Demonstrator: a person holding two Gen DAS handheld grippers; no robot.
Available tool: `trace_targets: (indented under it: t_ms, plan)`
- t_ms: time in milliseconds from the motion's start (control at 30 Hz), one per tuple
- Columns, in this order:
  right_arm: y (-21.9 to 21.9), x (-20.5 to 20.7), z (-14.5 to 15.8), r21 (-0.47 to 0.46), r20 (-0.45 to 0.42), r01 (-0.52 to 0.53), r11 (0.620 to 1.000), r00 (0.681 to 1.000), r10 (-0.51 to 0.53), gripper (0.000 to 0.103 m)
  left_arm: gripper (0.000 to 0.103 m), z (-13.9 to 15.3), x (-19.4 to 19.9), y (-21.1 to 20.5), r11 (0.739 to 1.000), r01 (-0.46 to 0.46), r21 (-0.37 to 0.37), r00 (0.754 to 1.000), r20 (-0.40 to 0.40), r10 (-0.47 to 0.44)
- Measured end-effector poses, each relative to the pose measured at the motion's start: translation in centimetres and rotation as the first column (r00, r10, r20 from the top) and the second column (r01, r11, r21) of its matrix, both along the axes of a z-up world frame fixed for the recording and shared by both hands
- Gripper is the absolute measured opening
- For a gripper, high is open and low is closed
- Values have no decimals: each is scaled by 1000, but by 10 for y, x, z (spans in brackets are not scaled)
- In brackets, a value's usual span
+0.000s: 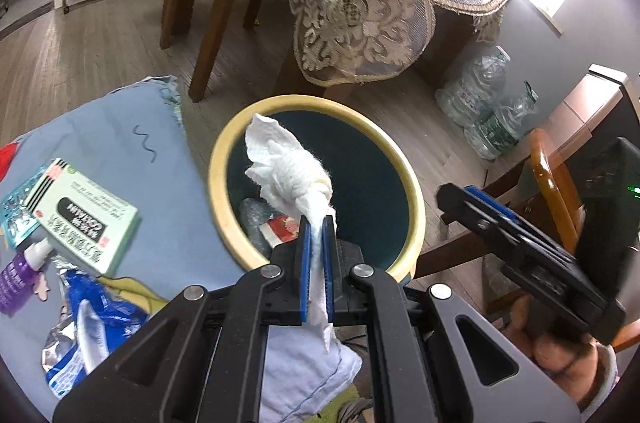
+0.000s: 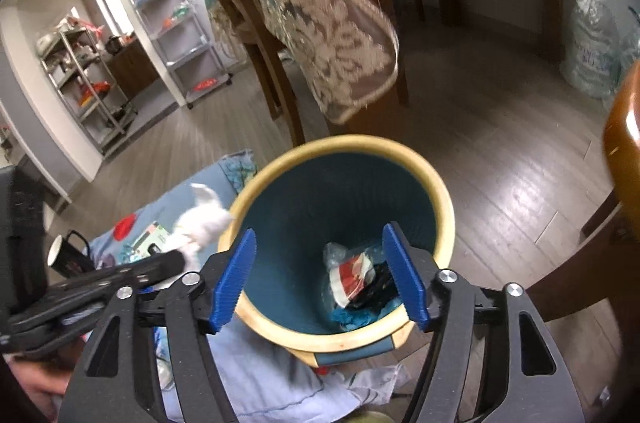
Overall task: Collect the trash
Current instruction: 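Carry the white tissue over the bin and open the left gripper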
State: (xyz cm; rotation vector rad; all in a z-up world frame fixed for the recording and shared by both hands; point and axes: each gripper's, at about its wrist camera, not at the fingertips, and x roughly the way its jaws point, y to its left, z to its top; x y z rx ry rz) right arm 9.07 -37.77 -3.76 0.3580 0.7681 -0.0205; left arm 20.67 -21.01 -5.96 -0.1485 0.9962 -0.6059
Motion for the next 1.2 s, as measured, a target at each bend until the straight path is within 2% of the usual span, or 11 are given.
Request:
trace_targets:
  t_ms: [267, 400, 500, 567, 633, 767, 833, 1000, 1200]
  plan:
    - [-11, -18, 19, -36, 31, 38, 999, 999, -37, 86, 5, -10, 10, -31, 999, 44, -1, 999, -13, -44]
    - [-15, -25, 22, -25, 35, 61, 998, 998, -61, 89, 5, -14, 18, -45, 998, 67, -12, 998, -4, -67]
    - [-21, -26, 19, 17, 4, 62, 998, 998, -62, 90, 5, -20, 24, -55, 997, 75, -22, 997, -11, -75]
    - [-24, -27, 18, 9, 7, 71, 997, 997, -71, 91, 10, -26, 25, -60, 997, 73, -8, 997, -20, -73]
    - [-26, -27, 16, -1, 5, 79, 997, 997, -79, 91, 30, -31, 26, -63, 997, 73, 0, 997, -28, -73]
    - [-28, -28, 9, 18, -8, 100, 995, 995, -100, 91, 41, -29, 24, -58, 997, 65, 28, 998, -5, -65]
    - [-25, -25, 7, 16, -9, 97, 995, 995, -96, 91, 57, -25, 24, -50, 998, 47, 33, 999, 11, -47]
    - [-19, -23, 3, 5, -15, 88, 996, 996, -88, 93, 67, -12, 23, -24, 999, -8, 52, 999, 46, 5]
    - [-10, -16, -2, 1, -30, 62, 998, 998, -61, 94, 74, 1, 18, 16, 995, -79, 56, 995, 63, 76]
